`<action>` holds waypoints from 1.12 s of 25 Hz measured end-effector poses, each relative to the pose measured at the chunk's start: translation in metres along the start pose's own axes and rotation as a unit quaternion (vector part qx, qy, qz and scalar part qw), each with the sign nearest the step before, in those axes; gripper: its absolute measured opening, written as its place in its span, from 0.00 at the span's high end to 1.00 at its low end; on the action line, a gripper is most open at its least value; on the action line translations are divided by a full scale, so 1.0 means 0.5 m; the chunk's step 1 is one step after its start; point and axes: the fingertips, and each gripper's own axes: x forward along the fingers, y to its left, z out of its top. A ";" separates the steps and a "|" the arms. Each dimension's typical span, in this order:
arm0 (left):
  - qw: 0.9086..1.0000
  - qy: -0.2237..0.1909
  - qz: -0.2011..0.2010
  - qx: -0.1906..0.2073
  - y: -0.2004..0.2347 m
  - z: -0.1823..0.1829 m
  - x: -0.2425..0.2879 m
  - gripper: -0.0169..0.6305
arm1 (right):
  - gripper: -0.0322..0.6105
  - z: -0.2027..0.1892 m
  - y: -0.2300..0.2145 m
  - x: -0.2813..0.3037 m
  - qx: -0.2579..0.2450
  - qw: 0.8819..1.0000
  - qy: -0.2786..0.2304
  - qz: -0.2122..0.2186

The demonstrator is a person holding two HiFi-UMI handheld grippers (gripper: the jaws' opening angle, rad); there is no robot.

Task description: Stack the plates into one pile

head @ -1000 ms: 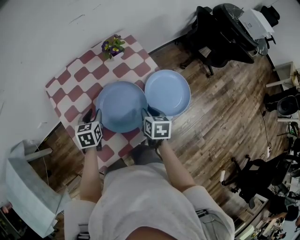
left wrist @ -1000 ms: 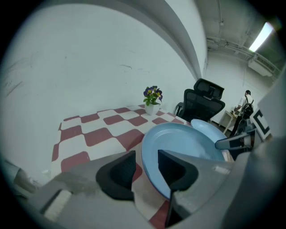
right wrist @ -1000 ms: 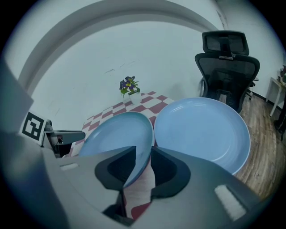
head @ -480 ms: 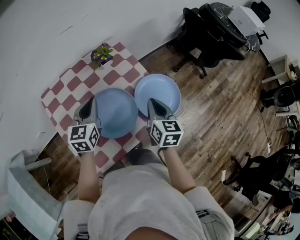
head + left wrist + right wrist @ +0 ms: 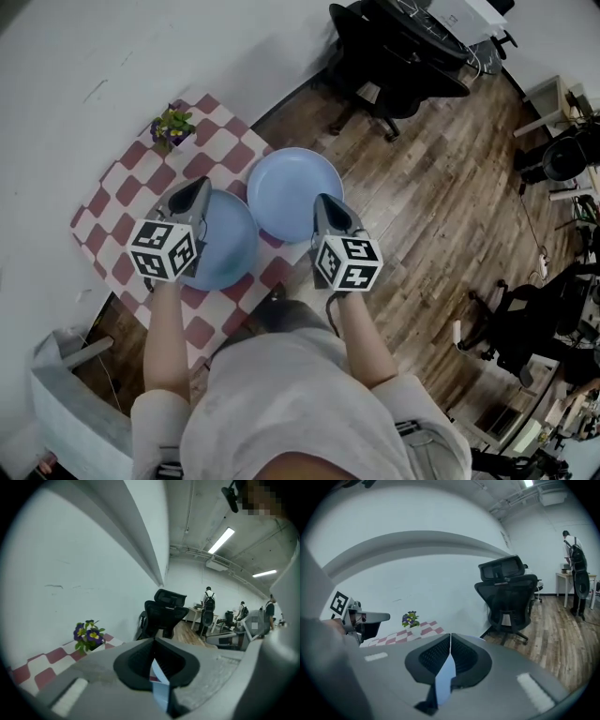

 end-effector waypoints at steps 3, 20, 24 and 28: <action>0.999 0.037 -0.040 0.006 -0.013 -0.002 0.063 0.97 | 0.90 -0.024 -0.053 -0.010 0.025 0.999 0.019 -0.035; 0.950 0.293 -0.096 0.046 -0.015 -0.229 0.325 0.81 | 0.75 -0.195 -0.208 0.006 0.155 0.974 0.117 -0.117; 0.940 0.321 -0.100 0.061 -0.018 -0.252 0.341 0.80 | 0.75 -0.228 -0.212 0.017 0.169 0.969 0.135 -0.117; 0.930 0.343 -0.102 0.086 -0.018 -0.273 0.349 0.81 | 0.76 -0.254 -0.209 0.029 0.169 0.967 0.152 -0.114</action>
